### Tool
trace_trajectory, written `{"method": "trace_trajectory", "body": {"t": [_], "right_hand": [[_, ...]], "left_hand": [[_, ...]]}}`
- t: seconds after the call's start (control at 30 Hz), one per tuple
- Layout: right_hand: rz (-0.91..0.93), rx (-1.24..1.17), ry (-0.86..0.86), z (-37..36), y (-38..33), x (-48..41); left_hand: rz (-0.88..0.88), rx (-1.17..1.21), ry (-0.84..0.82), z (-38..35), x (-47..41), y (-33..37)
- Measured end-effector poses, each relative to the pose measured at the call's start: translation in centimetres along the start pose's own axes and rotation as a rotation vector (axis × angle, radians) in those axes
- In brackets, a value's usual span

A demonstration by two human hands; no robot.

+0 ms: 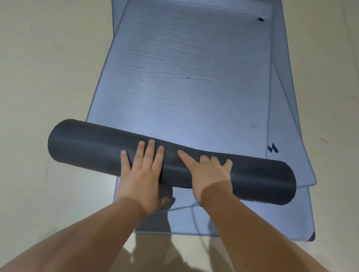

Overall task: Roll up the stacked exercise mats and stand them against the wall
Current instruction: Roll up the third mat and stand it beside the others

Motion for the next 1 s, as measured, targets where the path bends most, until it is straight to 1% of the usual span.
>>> {"method": "trace_trajectory", "body": {"t": [0.1, 0.17, 0.27, 0.33, 0.43, 0.47, 0.57, 0.6, 0.63, 0.7, 0.8, 0.83, 0.9, 1.0], "right_hand": [[0.035, -0.059, 0.058, 0.8, 0.6, -1.4], [0.051, -0.086, 0.029, 1.6, 1.0, -2.7], [0.040, -0.077, 0.025, 1.9, 1.2, -3.6], [0.045, -0.057, 0.078, 1.4, 1.2, -3.6], [0.026, -0.037, 0.141, 0.8, 1.0, -3.2], [0.001, -0.043, 0.178, 0.6, 0.8, -2.9], [-0.065, -0.081, 0.408, -1.0, -0.1, -1.3], [-0.072, -0.110, 0.451, -1.9, -0.3, -0.9], [-0.079, -0.128, 0.459, -2.7, -0.5, -0.6], [-0.102, -0.127, 0.398, -3.6, -0.5, -0.8], [-0.134, -0.118, 0.328, -3.0, -0.3, -2.2], [-0.139, -0.117, 0.313, -2.6, -0.2, -2.8], [-0.154, -0.120, 0.294, -1.7, -0.2, -4.0], [-0.169, -0.139, 0.291, -0.1, 0.2, -6.2]], "left_hand": [[-0.003, -0.022, 0.053, -0.8, 0.5, -0.1], [-0.025, -0.019, 0.073, -1.1, 0.4, -0.3], [-0.049, -0.005, 0.026, -1.4, -0.5, -0.7], [-0.065, -0.018, -0.010, -1.6, -1.1, -0.9], [-0.053, -0.042, -0.016, -1.4, -2.0, -1.0], [-0.049, -0.046, -0.013, -1.0, -2.6, -1.1], [-0.057, -0.009, -0.013, 0.9, -5.3, -1.8], [-0.066, 0.009, -0.024, 1.5, -6.3, -2.0], [-0.073, 0.023, -0.038, 1.9, -7.1, -2.3], [-0.076, 0.037, -0.062, 2.6, -8.5, -2.8], [-0.078, 0.044, -0.076, 3.5, -10.0, -3.2], [-0.086, 0.044, -0.056, 3.7, -10.2, -3.2], [-0.120, 0.032, 0.036, 3.9, -9.8, -2.8], [-0.142, 0.010, 0.155, 2.5, -7.7, -2.2]]}}
Point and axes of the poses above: each hand's wrist, its own x-axis away from the middle knuckle, its own z-axis out of the back of the hand, y = z × x, the point moved 5 cm from there along -x, towards the middle knuckle, and after that the axes turned 12 degrees about -z, right-handed, at the moved point
